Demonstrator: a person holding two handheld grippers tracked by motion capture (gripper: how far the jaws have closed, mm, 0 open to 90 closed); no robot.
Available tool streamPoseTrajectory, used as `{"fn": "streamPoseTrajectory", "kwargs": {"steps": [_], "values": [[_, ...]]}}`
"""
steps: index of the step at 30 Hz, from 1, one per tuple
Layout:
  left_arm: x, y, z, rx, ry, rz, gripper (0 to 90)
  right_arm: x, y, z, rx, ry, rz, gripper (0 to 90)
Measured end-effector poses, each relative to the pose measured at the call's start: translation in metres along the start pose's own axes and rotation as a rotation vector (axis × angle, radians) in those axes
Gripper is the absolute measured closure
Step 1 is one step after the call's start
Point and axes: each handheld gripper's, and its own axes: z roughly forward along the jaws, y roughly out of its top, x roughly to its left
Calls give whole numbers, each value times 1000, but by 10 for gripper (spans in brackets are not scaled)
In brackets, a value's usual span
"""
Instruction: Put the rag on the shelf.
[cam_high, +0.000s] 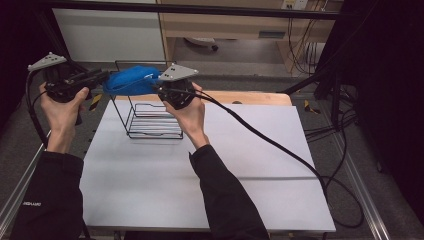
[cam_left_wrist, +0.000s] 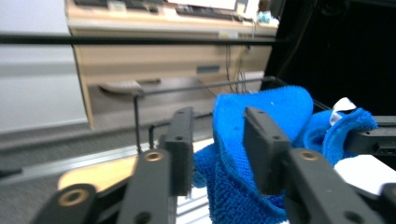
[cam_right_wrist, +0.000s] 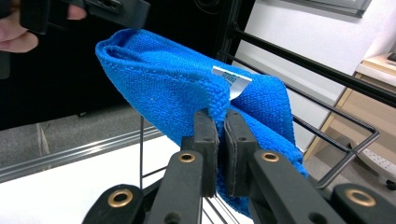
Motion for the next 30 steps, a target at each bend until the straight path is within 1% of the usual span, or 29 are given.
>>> {"fn": "streamPoseTrajectory", "kwargs": {"steps": [2, 4, 5, 6, 8, 10, 12, 14, 15, 16, 18, 21, 25, 30], "values": [[0, -1, 6, 17, -2, -4, 615, 0, 0, 0, -3, -1, 1, 859], [2, -2, 11, 35, -37, -29, 638, 0, 0, -1, -4, 0, 2, 859], [1, -2, 12, 43, -51, -39, 661, 0, 0, -1, -2, 0, 1, 859], [1, -2, 14, 48, -65, -40, 707, 0, 0, -1, -1, 0, 0, 858], [-1, -2, 16, 62, -81, -30, 781, 0, 0, -1, 4, -1, -3, 858], [-4, -2, 15, 56, -94, -1, 843, 0, 0, 0, 6, 0, -3, 858], [-8, -2, 12, 35, -123, 12, 873, 0, 0, 0, 8, -1, -1, 858], [-13, -1, 8, 21, -142, 41, 879, -1, 0, 0, 9, -3, 3, 857], [-15, -2, 6, 14, -157, 57, 879, -1, 0, 0, 10, -4, 5, 857], [-18, -3, 4, 15, -169, 81, 879, -1, 0, 1, 11, -6, 8, 856], [-24, -7, 2, 22, -175, 130, 879, -1, 0, 1, 11, -9, 10, 852], [-30, -14, 3, 53, -167, 199, 876, 0, -2, 3, 16, -12, 9, 837], [-31, -23, 8, 92, -152, 234, 875, 1, -3, 4, 26, -15, 3, 792], [-29, -30, 13, 108, -146, 240, 879, 2, -1, 1, 17, -15, -5, 686]]}}
